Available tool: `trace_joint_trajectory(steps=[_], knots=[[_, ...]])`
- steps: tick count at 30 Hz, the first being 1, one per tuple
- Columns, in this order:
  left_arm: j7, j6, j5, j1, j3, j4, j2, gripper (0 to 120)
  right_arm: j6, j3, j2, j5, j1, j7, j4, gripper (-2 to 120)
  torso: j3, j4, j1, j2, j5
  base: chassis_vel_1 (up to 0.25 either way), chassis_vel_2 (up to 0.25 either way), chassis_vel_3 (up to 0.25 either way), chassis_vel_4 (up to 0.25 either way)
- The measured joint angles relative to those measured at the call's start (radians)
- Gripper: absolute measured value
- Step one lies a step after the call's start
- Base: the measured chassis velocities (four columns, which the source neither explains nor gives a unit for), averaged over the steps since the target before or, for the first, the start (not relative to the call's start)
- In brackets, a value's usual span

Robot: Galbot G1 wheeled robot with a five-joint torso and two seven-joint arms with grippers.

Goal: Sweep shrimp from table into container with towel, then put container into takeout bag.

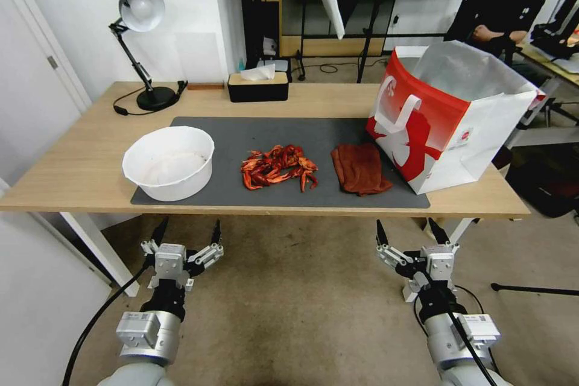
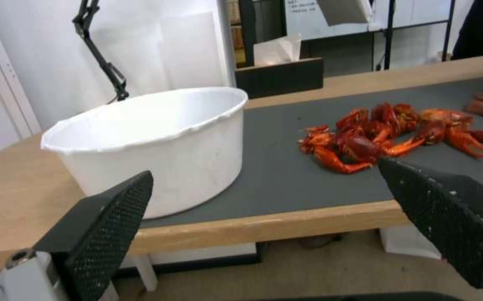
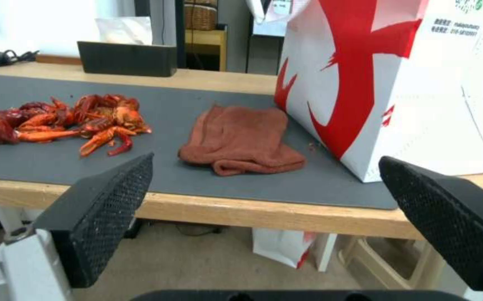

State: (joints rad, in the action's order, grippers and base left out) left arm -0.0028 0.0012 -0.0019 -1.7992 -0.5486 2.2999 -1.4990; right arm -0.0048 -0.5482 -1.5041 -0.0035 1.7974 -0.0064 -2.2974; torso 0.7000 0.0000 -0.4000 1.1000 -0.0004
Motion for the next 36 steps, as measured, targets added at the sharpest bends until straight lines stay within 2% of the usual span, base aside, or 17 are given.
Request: trace_joint_trajectory(steps=[1,3,4,5,6,7,8,10,16,36], knots=[[-0.004,0.002,-0.003,0.002,0.003,0.000,0.002,100,-0.007,0.005,-0.005,-0.005,-0.003,-0.008,0.005,100,0.000,-0.0001,0.000,0.000,0.0007,0.000,0.000,0.000,0.000],[-0.005,0.003,-0.004,0.002,0.003,0.000,0.002,100,-0.008,0.006,-0.006,-0.006,-0.003,-0.008,0.006,100,0.000,0.0000,0.000,0.000,0.0002,0.000,0.000,0.000,0.000],[-0.024,0.013,-0.018,0.010,0.013,-0.004,0.010,100,-0.033,0.016,-0.025,-0.029,-0.016,-0.038,0.024,100,0.000,0.0001,0.000,0.000,-0.0006,0.000,0.000,0.000,0.000],[-0.081,0.048,-0.062,0.036,0.049,-0.018,0.034,100,-0.104,0.057,-0.078,-0.082,-0.044,-0.112,0.075,100,0.000,0.0000,0.000,0.000,0.0021,0.000,0.000,0.000,0.000],[-0.122,0.072,-0.093,0.054,0.072,-0.028,0.052,100,-0.126,0.066,-0.094,-0.101,-0.055,-0.136,0.090,100,0.000,0.0002,0.000,0.000,0.0006,0.000,0.000,0.000,0.000],[-0.122,0.072,-0.093,0.054,0.072,-0.028,0.052,100,-0.126,0.066,-0.094,-0.101,-0.055,-0.136,0.090,100,0.000,0.0002,0.000,0.000,0.0006,0.000,0.000,0.000,0.000],[-0.191,0.113,-0.146,0.083,0.113,-0.044,0.081,100,-0.137,0.070,-0.103,-0.107,-0.060,-0.149,0.093,100,0.000,-0.0002,0.000,0.000,-0.0002,0.000,0.000,0.000,0.000],[-0.260,0.152,-0.205,0.116,0.160,-0.066,0.113,100,-0.141,0.069,-0.104,-0.107,-0.062,-0.151,0.093,100,0.000,-0.0004,0.000,0.000,0.0003,0.000,0.000,0.000,0.000],[-0.267,0.144,-0.231,0.133,0.175,-0.092,0.133,100,-0.141,0.064,-0.104,-0.101,-0.062,-0.151,0.088,100,0.000,0.0001,0.000,0.000,0.0003,0.000,0.000,0.000,0.000],[-0.233,0.093,-0.225,0.131,0.144,-0.105,0.142,100,-0.141,0.047,-0.105,-0.083,-0.067,-0.142,0.085,100,0.000,0.0000,0.000,0.000,0.0003,0.000,0.000,0.000,0.000]])
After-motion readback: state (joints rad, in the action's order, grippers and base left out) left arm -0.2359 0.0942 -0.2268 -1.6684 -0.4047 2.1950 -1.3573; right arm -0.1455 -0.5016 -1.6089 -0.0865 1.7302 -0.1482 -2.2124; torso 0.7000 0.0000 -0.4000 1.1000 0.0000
